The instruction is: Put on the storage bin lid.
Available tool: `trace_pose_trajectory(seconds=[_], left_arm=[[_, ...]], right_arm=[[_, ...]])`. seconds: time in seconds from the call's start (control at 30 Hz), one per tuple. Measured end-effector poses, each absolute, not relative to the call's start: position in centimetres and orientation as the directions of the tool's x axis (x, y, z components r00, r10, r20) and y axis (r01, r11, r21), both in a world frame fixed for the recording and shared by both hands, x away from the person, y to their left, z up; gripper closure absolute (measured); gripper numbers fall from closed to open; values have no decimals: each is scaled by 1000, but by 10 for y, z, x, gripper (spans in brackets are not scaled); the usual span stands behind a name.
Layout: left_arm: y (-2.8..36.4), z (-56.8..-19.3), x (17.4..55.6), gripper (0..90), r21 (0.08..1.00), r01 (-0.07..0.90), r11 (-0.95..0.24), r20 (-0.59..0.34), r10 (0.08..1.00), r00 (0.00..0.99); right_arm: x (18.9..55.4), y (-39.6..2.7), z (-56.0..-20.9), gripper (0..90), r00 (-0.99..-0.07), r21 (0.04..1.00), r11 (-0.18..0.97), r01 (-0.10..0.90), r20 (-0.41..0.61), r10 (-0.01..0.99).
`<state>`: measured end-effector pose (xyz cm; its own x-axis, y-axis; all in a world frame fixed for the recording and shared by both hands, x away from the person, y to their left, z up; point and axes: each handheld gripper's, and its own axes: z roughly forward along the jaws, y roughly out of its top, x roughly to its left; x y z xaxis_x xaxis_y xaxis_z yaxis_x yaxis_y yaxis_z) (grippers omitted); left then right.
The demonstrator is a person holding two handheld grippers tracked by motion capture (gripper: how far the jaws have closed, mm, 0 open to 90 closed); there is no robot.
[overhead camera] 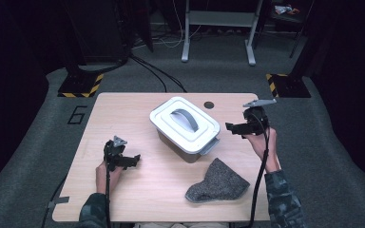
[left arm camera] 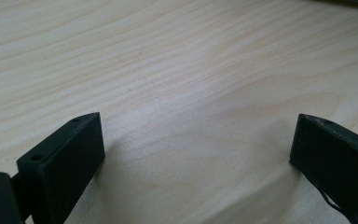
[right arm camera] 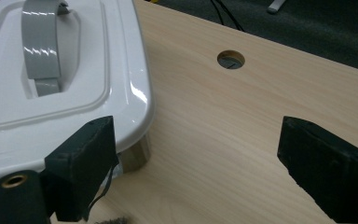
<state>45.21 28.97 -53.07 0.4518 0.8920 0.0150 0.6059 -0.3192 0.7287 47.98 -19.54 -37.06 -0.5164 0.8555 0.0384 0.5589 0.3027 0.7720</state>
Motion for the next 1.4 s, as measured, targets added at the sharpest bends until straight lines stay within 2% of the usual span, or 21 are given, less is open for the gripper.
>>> trace_pose_trajectory(seconds=[0.47,1.03,1.4], left_arm=[[290,-531,452,24,729,606,-319,15,892,452],[290,-531,452,25,729,606,-319,16,892,451],[290,-531,452,25,729,606,-319,15,892,451]], right_arm=[[466,-229,-417,109,-456,736,272,620,57,888],[446,-241,-484,66,-385,687,235,688,71,920],[428,-249,-512,50,-355,698,220,681,52,933]])
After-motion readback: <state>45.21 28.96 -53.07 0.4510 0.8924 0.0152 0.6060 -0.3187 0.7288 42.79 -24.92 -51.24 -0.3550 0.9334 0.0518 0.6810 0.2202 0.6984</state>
